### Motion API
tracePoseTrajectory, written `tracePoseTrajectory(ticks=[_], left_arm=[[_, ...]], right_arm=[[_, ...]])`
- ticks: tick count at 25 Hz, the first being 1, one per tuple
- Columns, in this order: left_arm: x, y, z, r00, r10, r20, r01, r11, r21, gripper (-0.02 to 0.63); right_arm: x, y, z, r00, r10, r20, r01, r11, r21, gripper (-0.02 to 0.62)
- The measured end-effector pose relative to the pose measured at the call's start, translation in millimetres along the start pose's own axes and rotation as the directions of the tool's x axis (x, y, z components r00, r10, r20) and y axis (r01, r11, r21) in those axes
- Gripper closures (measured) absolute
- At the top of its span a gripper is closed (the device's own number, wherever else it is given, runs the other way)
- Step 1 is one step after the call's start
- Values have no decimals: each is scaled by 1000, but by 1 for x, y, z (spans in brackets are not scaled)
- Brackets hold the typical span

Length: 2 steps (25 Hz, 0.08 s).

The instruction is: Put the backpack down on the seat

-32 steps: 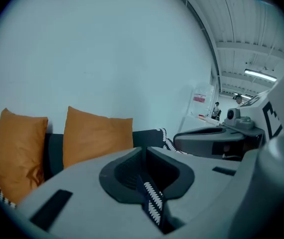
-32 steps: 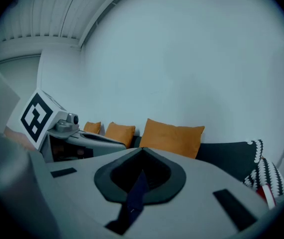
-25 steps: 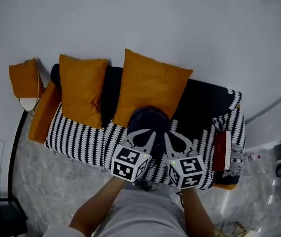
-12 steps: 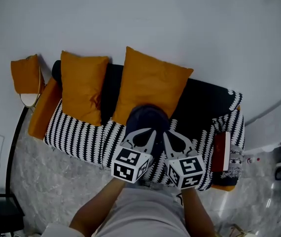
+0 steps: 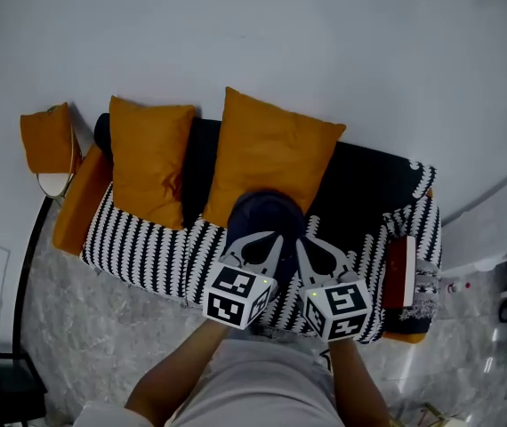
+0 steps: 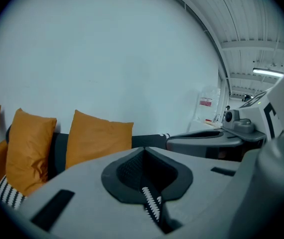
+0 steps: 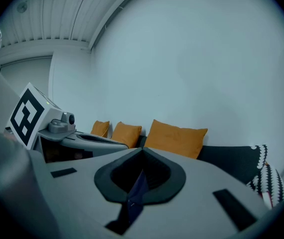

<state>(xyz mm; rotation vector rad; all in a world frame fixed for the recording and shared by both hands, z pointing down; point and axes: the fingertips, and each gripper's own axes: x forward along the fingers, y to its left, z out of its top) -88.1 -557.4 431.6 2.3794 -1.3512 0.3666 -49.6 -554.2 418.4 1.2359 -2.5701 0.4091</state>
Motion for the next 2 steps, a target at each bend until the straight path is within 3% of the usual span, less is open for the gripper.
tracePoseTrajectory(ticks=[2], left_arm=[[0,-2,-2,1000,0,-3,0,1000,1,600]], right_arm=[[-2,-1,-1,1000,-2,1,2,1000,0,594]])
